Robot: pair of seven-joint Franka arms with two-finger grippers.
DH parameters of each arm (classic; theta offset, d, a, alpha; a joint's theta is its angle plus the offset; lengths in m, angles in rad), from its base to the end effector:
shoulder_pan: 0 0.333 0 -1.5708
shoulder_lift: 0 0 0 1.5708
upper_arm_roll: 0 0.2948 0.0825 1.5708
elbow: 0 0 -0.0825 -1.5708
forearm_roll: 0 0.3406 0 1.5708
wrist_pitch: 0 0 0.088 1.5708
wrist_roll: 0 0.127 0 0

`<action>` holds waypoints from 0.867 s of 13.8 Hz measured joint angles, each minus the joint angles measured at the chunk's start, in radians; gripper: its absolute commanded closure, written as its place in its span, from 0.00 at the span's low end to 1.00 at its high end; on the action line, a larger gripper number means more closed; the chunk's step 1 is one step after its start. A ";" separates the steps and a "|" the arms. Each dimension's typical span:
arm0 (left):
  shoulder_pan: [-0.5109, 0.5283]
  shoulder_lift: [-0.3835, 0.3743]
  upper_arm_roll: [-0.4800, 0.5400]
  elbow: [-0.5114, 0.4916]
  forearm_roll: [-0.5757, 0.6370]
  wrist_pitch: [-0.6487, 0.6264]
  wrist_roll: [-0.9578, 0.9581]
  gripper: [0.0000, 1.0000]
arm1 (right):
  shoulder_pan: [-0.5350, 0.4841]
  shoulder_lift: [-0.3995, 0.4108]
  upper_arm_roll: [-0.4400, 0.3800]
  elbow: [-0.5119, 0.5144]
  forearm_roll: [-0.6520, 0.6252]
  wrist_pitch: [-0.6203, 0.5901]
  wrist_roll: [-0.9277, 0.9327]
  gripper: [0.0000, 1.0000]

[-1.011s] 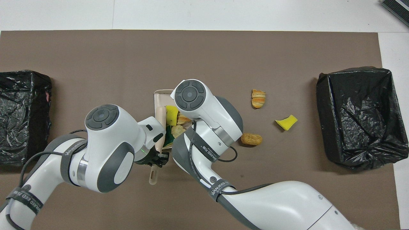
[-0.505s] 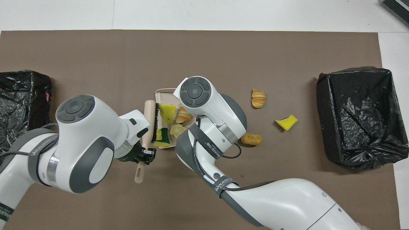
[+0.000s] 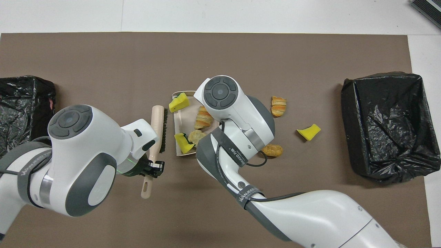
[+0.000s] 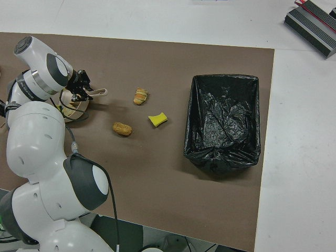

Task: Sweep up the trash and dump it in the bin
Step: 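Sweep the remaining pieces into the dustpan with the held brush, then carry the loaded dustpan with the right gripper over the nearby bin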

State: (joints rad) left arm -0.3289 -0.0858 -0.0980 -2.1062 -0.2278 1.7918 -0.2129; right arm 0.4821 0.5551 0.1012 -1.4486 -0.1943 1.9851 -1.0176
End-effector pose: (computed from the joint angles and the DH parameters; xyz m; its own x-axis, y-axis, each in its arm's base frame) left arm 0.4066 -0.2115 0.4185 0.9516 -0.1507 -0.2677 -0.1158 -0.9831 0.1418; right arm 0.5613 0.3390 0.3455 -0.0916 0.9892 -0.1146 0.9940 0.0976 0.0484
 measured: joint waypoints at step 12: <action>-0.013 -0.055 -0.009 0.072 0.036 -0.158 -0.106 1.00 | -0.200 -0.244 -0.001 -0.146 0.108 -0.021 -0.279 1.00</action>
State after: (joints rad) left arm -0.3415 -0.1403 -0.1069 -2.0340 -0.1920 1.6340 -0.3191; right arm 0.2826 0.3112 0.0998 -1.5951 -0.0859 1.9641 -1.2970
